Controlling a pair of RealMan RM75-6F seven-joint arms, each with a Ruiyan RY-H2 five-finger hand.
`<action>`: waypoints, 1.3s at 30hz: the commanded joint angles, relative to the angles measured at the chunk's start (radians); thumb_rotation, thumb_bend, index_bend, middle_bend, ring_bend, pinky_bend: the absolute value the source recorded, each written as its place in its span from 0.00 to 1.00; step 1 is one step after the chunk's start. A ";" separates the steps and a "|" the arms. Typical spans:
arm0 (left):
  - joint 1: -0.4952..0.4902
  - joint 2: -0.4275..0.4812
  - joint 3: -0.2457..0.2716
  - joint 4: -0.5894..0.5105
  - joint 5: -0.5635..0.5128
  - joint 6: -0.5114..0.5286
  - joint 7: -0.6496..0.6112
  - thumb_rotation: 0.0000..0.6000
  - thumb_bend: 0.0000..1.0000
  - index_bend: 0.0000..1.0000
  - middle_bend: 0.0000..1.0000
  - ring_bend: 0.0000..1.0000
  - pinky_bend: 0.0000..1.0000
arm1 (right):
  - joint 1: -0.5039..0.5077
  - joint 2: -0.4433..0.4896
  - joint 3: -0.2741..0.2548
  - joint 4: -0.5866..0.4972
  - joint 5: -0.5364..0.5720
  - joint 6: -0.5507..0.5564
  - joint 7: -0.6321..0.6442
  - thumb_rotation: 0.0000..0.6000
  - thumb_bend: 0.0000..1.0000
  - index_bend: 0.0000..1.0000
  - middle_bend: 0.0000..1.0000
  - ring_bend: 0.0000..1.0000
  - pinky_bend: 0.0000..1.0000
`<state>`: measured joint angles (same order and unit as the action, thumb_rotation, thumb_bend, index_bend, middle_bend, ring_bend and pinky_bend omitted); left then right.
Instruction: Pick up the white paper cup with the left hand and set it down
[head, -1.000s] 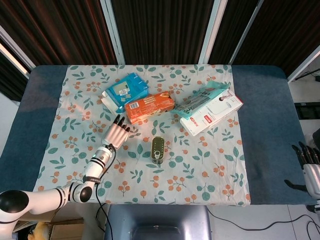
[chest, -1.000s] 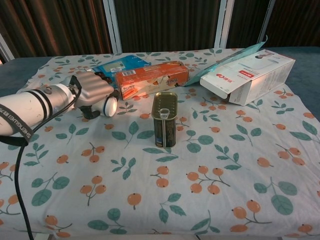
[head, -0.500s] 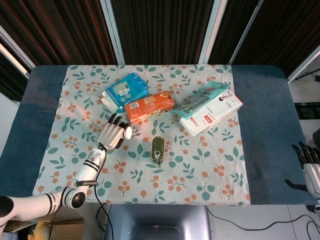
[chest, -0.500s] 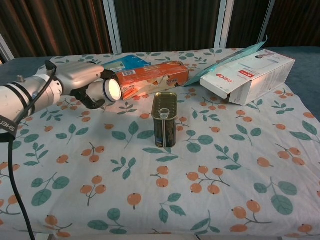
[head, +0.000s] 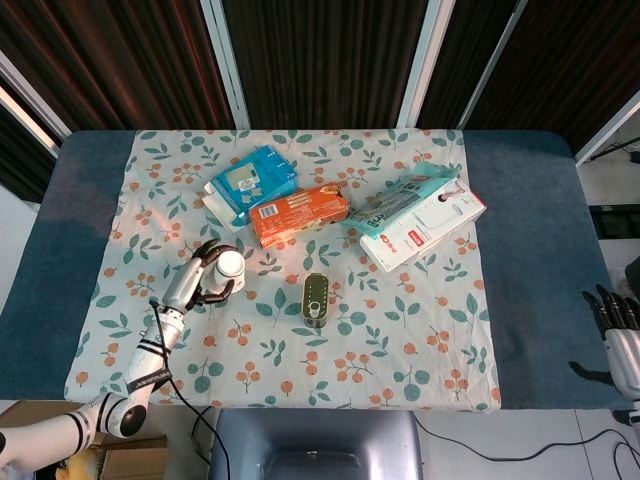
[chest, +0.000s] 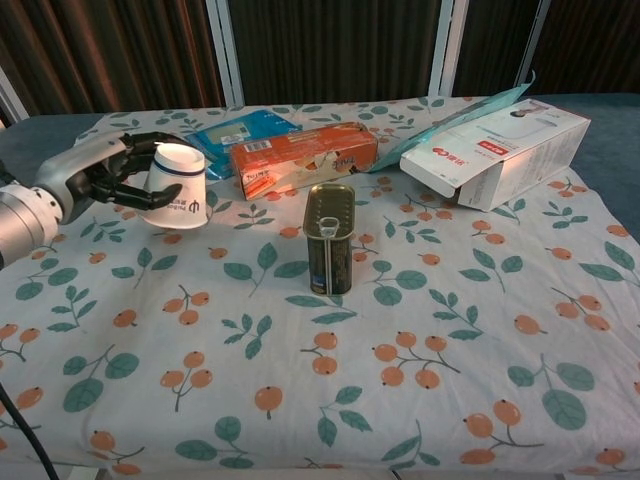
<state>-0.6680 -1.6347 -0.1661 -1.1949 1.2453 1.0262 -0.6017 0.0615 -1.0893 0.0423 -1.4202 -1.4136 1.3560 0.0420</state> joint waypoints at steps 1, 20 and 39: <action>0.041 -0.038 0.014 0.101 0.074 -0.033 -0.170 1.00 0.54 0.43 0.39 0.01 0.00 | -0.002 0.001 -0.001 0.001 0.002 -0.001 0.002 1.00 0.19 0.00 0.00 0.00 0.00; 0.040 0.015 0.054 0.136 0.184 -0.061 -0.339 1.00 0.52 0.00 0.02 0.00 0.00 | 0.004 -0.004 -0.003 0.005 0.007 -0.019 0.003 1.00 0.19 0.00 0.00 0.00 0.00; 0.253 0.380 0.110 -0.277 0.190 0.287 0.555 1.00 0.45 0.00 0.00 0.00 0.00 | -0.019 0.001 -0.010 0.025 -0.053 0.061 0.052 1.00 0.19 0.00 0.00 0.00 0.00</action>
<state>-0.5288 -1.3977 -0.1016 -1.3108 1.4550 1.1700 -0.4751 0.0482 -1.0824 0.0360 -1.4039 -1.4576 1.4059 0.0873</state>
